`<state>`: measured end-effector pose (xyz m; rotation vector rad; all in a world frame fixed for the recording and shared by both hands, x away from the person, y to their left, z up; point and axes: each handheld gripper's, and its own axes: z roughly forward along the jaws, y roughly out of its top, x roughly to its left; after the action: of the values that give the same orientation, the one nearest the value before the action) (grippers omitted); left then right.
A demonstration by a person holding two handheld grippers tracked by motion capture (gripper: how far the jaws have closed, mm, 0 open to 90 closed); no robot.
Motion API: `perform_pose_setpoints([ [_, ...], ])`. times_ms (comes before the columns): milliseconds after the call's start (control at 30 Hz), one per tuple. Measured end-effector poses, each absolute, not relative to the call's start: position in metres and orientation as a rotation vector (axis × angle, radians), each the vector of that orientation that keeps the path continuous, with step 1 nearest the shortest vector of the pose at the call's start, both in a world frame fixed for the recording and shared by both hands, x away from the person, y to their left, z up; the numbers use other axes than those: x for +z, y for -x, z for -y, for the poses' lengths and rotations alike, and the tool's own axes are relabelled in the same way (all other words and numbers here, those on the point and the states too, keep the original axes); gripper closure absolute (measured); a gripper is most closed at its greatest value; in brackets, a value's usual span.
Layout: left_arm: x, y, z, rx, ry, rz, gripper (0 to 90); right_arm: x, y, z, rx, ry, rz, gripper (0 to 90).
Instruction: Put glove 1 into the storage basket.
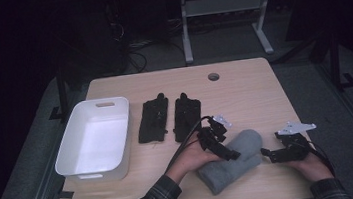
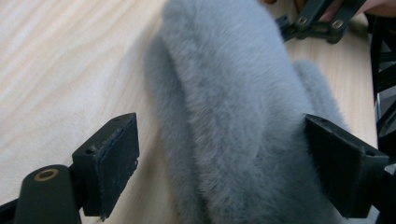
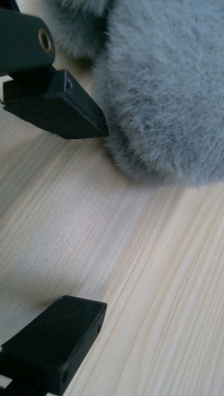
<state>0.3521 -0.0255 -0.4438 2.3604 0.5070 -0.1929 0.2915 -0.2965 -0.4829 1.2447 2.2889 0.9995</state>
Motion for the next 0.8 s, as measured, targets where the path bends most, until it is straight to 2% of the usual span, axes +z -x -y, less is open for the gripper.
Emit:
perform_pose_setpoints([
  [367,-0.457,-0.351,0.029,-0.234,-2.383,-0.516,15.5,-0.483,-0.291,0.296,1.000,-1.243,-2.291,13.4],
  [500,-0.458,-0.351,0.028,-0.307,-2.384,-0.512,29.3,-0.483,-0.291,0.296,1.000,-1.244,-2.291,13.4],
  [800,-0.460,-0.353,0.029,-0.403,-2.387,-0.500,50.9,-0.483,-0.291,0.296,0.999,-1.245,-2.291,13.4],
])
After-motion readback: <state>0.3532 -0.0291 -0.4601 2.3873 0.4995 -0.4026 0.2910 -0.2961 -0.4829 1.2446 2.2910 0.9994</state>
